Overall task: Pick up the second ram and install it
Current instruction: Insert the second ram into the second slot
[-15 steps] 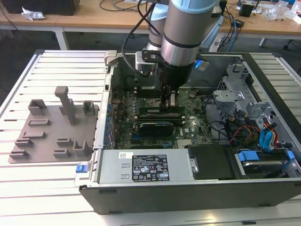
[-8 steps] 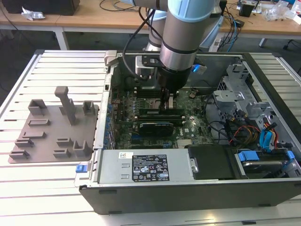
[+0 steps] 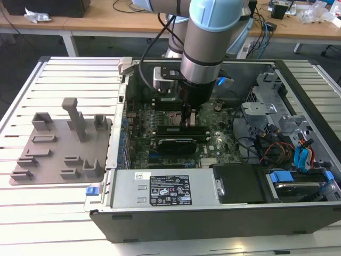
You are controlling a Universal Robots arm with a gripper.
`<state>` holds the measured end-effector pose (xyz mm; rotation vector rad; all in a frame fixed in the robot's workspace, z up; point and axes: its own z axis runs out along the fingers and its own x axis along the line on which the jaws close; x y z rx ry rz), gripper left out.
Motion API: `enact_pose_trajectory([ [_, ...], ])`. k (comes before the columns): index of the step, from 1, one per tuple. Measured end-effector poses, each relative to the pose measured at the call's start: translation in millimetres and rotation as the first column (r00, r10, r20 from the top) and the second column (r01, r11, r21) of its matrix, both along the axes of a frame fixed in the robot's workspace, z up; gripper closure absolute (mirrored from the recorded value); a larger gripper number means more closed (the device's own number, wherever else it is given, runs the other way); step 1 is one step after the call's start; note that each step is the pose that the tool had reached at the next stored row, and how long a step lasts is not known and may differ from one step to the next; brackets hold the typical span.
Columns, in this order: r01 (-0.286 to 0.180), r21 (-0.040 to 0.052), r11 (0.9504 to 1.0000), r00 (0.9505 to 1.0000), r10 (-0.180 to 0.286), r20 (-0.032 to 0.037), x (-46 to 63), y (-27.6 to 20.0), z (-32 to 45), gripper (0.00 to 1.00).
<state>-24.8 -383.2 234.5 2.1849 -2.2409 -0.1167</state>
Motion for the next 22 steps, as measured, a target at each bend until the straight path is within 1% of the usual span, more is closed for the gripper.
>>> enact_pose_trajectory([
  [5, 0.003, -0.0002, 1.0, 1.0, -0.003, 0.0, 0.0, 0.9, -5.9, 0.86],
  [14, 0.004, 0.0, 1.0, 1.0, -0.004, -0.0001, 1.4, 1.0, -6.2, 0.86],
  [15, 0.008, -0.0001, 1.0, 1.0, -0.008, -0.0001, 1.5, 1.5, -6.2, 0.86],
  [17, 0.01, -0.0001, 0.9999, 0.9999, -0.01, 0.0, 1.5, 4.9, -6.2, 0.86],
  [20, 0.01, 0.0011, 0.9999, 0.9999, -0.01, 0.0, 1.4, 4.6, -6.4, 0.86],
  [22, 0.01, 0.0012, 0.9999, 0.9999, -0.01, 0.0, 1.4, 3.0, -6.7, 0.86],
])
